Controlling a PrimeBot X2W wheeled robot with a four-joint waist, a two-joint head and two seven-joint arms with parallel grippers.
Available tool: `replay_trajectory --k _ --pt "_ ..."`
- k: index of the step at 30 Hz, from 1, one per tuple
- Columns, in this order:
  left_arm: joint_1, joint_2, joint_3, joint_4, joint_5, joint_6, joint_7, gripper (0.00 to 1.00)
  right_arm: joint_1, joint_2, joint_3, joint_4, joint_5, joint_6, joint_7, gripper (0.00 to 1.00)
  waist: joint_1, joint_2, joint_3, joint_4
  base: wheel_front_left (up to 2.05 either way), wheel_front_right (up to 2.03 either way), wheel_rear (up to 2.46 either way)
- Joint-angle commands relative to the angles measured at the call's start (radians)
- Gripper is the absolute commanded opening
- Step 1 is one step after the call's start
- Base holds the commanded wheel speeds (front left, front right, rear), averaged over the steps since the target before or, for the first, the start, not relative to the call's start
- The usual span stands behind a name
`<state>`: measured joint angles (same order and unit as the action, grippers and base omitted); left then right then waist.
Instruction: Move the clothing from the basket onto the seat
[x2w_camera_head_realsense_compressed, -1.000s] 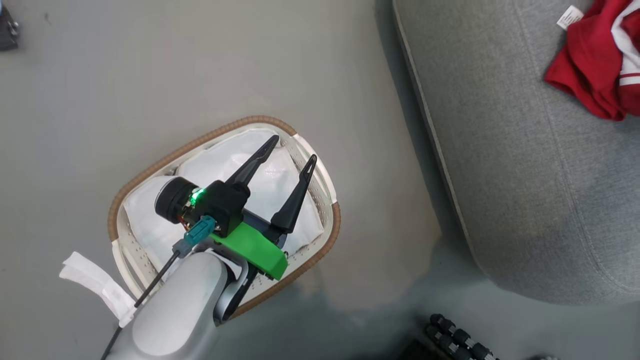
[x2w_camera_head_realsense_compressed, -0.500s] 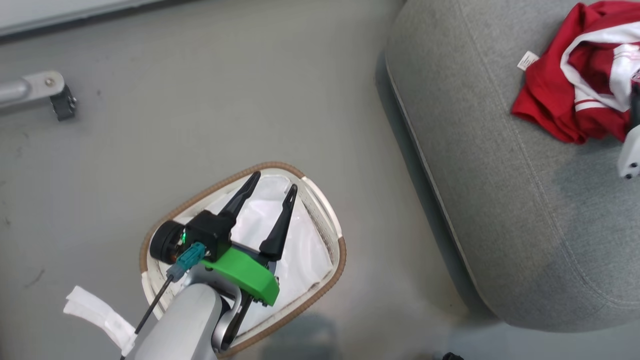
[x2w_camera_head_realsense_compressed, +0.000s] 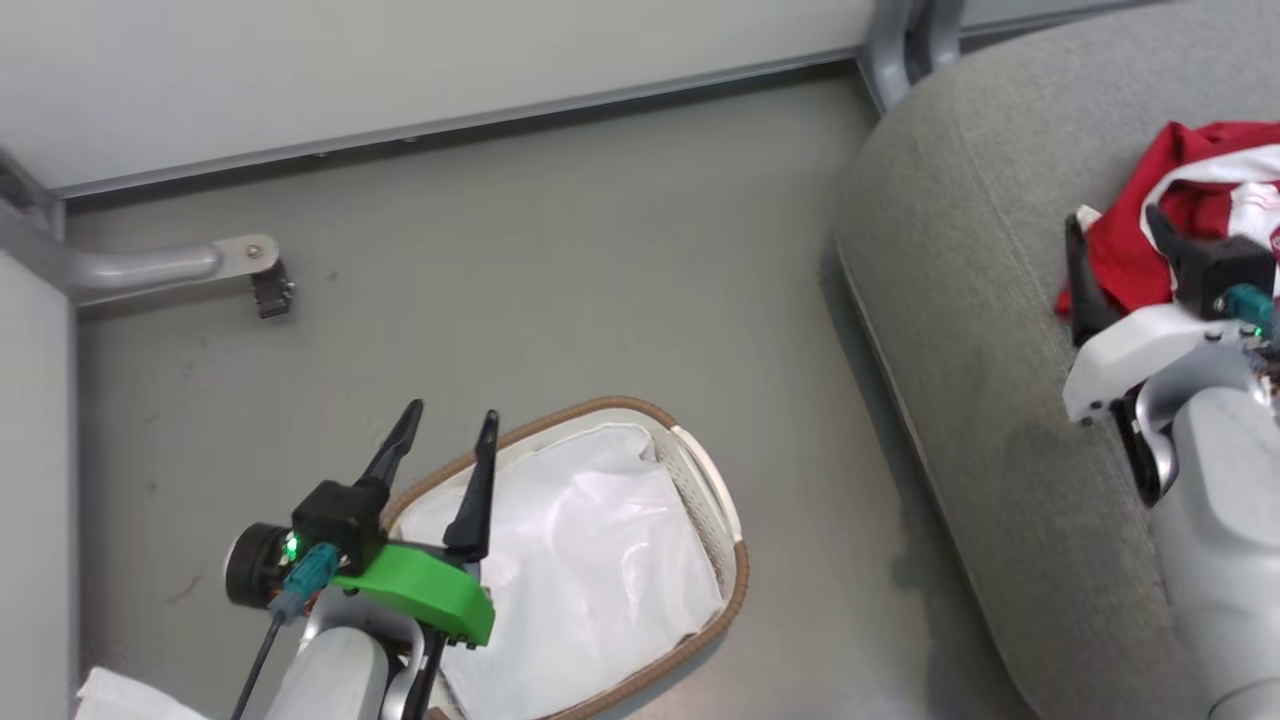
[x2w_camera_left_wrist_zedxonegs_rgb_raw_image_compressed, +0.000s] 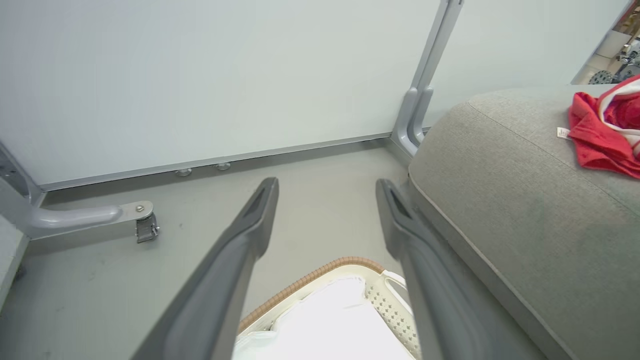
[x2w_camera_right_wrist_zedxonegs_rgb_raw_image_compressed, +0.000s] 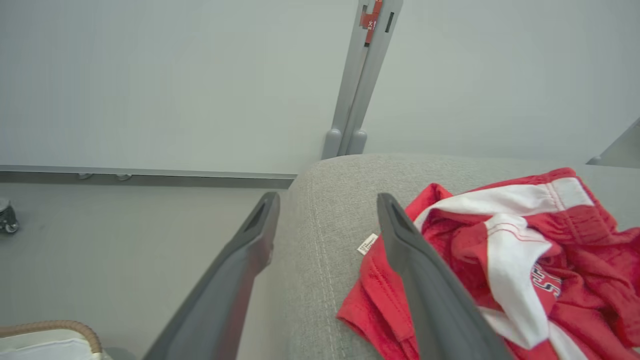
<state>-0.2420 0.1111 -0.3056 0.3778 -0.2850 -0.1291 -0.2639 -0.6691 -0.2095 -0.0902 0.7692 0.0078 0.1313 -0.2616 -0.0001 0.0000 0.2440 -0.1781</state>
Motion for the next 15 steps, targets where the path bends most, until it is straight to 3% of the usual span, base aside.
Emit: replay_trajectory --k 1,15 --pt "0.024 -0.005 0.026 -0.001 0.02 -0.003 -0.001 1.0 0.048 0.01 -0.002 -0.034 0.016 -0.001 -0.004 1.0 0.0001 0.0 -0.057 0.064 0.0 0.0 0.0" --pt "0.102 -0.047 0.223 0.009 0.115 -0.001 -0.001 1.0 0.29 0.124 0.011 -0.26 0.033 -0.001 -0.005 1.0 0.0001 0.0 -0.113 0.153 0.0 0.0 0.0"
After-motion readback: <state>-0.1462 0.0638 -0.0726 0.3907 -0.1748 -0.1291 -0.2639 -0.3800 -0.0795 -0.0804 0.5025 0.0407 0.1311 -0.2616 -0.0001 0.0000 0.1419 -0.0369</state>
